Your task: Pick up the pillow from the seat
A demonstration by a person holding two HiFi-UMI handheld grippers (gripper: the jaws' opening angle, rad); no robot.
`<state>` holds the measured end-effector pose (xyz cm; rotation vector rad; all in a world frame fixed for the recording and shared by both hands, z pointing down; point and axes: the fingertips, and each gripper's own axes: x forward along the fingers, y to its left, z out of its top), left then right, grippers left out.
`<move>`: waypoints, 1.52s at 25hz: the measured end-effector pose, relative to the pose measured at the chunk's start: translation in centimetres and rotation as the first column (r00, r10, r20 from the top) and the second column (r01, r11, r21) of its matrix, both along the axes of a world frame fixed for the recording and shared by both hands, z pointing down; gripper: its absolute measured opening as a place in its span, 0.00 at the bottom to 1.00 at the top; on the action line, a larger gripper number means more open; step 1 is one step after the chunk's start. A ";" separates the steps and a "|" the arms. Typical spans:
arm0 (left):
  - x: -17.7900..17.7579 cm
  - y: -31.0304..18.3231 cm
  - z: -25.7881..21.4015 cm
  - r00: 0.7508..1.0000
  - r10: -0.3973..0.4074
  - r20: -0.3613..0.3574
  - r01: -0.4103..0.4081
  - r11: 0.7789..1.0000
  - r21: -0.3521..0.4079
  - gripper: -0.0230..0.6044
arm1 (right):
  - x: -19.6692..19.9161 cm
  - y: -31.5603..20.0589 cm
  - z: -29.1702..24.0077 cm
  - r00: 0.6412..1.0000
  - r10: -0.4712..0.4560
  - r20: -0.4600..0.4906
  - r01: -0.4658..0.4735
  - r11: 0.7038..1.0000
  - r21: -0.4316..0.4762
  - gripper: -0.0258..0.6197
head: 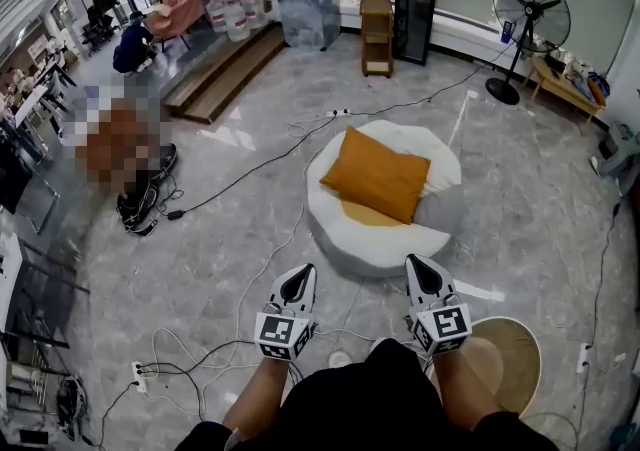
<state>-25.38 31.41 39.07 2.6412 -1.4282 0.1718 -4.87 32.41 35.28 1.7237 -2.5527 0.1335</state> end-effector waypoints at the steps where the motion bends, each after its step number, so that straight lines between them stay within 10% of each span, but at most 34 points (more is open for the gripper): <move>1: 0.0 -0.4 0.1 1.000 0.002 -0.001 -0.002 1.000 -0.002 0.06 | 0.2 -0.3 0.2 1.000 0.005 0.003 -0.005 1.000 -0.006 0.05; 38: 13.1 -24.0 0.0 0.990 0.049 0.129 -0.049 0.999 0.000 0.06 | 17.1 -23.3 1.6 0.994 0.106 0.002 -0.106 0.994 0.001 0.05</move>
